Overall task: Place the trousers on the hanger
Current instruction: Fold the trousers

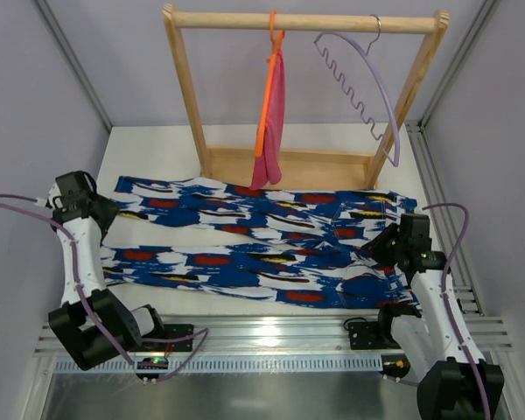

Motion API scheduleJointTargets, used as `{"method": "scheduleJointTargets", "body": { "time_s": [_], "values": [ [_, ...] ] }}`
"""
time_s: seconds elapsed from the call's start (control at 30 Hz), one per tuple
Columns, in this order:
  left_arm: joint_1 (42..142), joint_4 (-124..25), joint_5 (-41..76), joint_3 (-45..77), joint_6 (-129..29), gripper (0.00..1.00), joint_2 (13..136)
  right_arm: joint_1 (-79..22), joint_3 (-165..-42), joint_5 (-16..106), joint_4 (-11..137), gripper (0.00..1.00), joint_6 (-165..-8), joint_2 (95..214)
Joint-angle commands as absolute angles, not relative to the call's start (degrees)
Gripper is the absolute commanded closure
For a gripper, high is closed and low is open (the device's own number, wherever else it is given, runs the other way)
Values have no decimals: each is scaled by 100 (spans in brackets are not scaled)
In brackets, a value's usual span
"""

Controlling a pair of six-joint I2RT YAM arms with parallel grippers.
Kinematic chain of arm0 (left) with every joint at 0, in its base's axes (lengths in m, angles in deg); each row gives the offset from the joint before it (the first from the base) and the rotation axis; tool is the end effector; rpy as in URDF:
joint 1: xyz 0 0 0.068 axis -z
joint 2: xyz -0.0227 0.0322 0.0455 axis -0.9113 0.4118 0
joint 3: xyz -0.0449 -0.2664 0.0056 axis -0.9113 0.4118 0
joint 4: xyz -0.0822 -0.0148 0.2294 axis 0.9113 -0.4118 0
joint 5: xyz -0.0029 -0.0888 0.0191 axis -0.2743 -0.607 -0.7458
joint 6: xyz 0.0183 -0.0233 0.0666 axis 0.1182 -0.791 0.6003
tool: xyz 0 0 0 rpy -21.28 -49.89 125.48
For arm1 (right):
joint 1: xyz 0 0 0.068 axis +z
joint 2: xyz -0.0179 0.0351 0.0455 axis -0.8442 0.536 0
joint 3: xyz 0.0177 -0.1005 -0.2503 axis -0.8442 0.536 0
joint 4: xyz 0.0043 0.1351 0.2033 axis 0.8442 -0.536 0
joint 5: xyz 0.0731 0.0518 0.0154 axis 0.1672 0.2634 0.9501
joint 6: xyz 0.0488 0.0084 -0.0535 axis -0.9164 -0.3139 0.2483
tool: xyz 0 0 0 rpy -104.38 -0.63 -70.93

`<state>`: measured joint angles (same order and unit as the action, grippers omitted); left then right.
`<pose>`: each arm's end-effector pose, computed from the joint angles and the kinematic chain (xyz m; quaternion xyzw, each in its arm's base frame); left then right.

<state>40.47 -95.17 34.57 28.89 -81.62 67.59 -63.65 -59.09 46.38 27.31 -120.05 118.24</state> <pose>0.2118 0.1101 0.2708 -0.5540 0.7680 0.0230 0.3206 0.1556 -0.0069 0.2001 0.3464 0.8708 0.1727 0.3032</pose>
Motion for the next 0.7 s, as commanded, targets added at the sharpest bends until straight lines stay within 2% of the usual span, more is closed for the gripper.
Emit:
{"method": "scheduleJointTargets", "body": {
  "time_s": [0.0,0.27,0.5,0.67],
  "values": [
    [4089,-8833,2369,3214,-8088,39,6803,-6181,-5240,4913,3323,71,-12317,11912],
    [4160,-8120,1813,3743,-8088,39,7303,-6084,-4738,5149,5159,70,-12142,12746],
    [4204,-7865,1760,3734,-7974,38,7506,-5970,-4949,4728,5442,63,-11659,13380],
    [4204,-7953,1856,3585,-7894,37,7647,-5943,-5484,4333,4531,60,-11324,12995]
  ]
}}
